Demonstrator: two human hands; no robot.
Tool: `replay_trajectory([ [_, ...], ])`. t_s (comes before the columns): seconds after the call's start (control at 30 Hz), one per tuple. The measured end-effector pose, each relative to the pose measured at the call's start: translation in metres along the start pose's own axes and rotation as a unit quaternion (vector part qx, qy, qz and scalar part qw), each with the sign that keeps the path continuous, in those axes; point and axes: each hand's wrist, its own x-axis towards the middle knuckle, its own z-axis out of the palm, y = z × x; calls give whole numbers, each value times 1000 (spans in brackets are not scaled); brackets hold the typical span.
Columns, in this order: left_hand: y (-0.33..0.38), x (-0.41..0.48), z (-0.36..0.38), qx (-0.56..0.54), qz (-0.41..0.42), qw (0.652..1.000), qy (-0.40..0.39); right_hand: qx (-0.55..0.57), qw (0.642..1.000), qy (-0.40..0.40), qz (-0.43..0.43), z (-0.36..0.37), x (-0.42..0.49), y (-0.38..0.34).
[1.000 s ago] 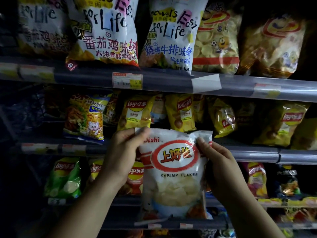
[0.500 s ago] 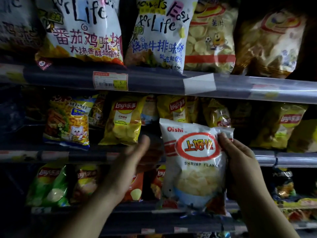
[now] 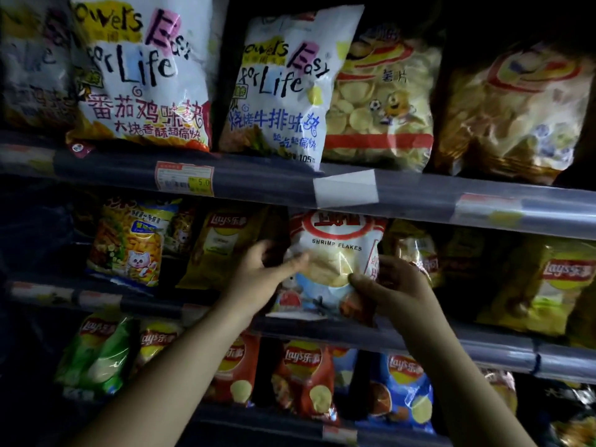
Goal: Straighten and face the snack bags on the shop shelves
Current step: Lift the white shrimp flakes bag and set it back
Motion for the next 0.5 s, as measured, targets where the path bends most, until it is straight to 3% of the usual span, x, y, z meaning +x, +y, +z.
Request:
replay_trajectory([
  [0.13,-10,16,4,34,-28,999,-9,-85,996,35,-20,1,23,3],
  [0.3,-34,23,14,86,-28,996,-7,-149,989,-9,19,2,36,25],
  [0.5,-42,20,18,138,2,990,14,-152,988,-19,18,2,33,29],
])
